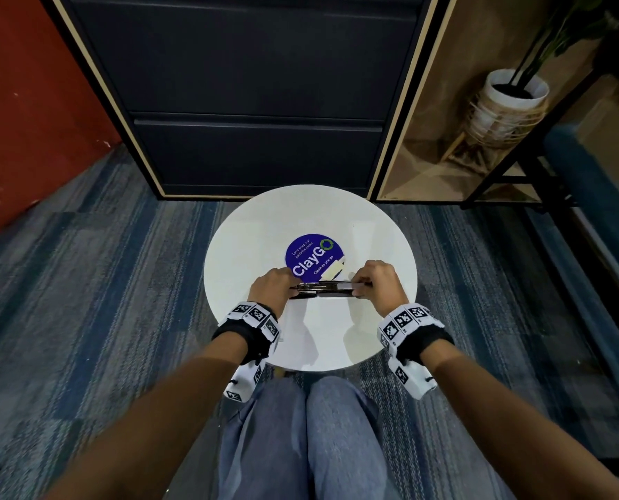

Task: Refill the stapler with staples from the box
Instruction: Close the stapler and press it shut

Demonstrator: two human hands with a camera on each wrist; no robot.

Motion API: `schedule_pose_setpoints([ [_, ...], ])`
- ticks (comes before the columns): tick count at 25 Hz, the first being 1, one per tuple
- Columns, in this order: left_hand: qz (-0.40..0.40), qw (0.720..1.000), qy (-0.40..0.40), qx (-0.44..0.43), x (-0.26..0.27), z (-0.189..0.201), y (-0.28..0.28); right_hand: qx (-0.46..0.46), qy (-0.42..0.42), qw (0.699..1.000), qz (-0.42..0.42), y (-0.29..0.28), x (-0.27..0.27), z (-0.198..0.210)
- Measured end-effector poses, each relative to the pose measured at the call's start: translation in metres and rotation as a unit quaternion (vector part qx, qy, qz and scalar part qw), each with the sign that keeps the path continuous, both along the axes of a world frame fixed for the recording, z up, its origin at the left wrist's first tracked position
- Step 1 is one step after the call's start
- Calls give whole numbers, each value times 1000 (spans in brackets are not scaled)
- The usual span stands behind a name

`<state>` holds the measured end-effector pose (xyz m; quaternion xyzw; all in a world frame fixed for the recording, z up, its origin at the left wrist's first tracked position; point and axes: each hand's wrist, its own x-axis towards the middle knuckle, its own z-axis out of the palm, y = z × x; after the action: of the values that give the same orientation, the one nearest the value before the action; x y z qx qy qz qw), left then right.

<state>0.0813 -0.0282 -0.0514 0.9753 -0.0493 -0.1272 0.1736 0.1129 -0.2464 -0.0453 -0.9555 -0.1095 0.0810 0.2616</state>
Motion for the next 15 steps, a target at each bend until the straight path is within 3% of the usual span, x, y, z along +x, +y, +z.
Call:
schedule_pose_setpoints([
  [11, 9, 1000, 22, 15, 1, 2, -1, -57, 40, 998, 4, -5, 8, 8],
  [15, -1, 1000, 16, 20, 0, 2, -1, -14, 52, 998, -26, -1, 7, 6],
])
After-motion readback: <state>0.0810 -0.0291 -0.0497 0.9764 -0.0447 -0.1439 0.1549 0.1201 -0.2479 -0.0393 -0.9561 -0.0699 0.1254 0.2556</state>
